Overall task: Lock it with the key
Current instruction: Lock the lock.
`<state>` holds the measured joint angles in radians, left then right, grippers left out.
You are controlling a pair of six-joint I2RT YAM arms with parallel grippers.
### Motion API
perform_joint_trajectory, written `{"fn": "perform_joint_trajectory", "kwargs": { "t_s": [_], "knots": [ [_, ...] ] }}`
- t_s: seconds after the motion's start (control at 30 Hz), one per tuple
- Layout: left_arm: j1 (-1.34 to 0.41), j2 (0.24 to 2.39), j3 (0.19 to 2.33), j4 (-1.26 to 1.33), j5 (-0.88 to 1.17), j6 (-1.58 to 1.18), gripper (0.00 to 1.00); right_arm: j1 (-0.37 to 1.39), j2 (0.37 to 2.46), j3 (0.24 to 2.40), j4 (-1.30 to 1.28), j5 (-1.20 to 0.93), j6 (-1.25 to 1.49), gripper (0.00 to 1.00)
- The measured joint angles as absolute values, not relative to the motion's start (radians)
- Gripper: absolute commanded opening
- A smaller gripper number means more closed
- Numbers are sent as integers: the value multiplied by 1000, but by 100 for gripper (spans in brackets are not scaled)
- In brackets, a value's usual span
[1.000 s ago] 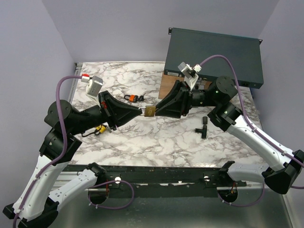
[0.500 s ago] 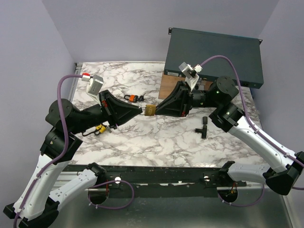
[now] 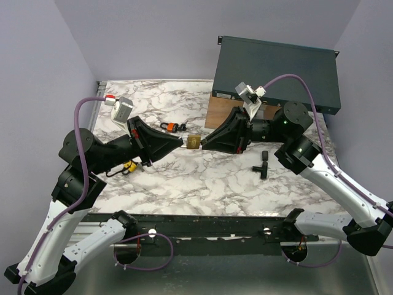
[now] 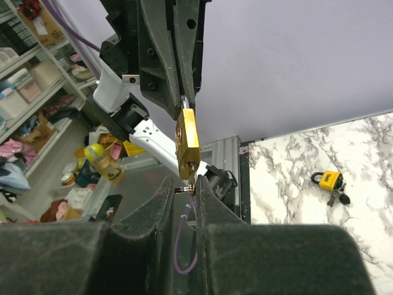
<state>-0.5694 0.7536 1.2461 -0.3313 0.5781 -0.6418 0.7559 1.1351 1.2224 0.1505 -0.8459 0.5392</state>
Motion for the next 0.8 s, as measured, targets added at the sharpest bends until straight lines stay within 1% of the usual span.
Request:
{"fn": "perform_joint_trajectory", "kwargs": {
  "t_s": [0.67, 0.8],
  "knots": [
    [-543, 731, 1263, -340, 591, -609, 0, 756, 1042, 1192, 53, -768, 492, 1],
    [-536, 730, 1271, -374, 551, -611, 0, 756, 1042, 1192, -2, -715, 469, 1]
  ]
}}
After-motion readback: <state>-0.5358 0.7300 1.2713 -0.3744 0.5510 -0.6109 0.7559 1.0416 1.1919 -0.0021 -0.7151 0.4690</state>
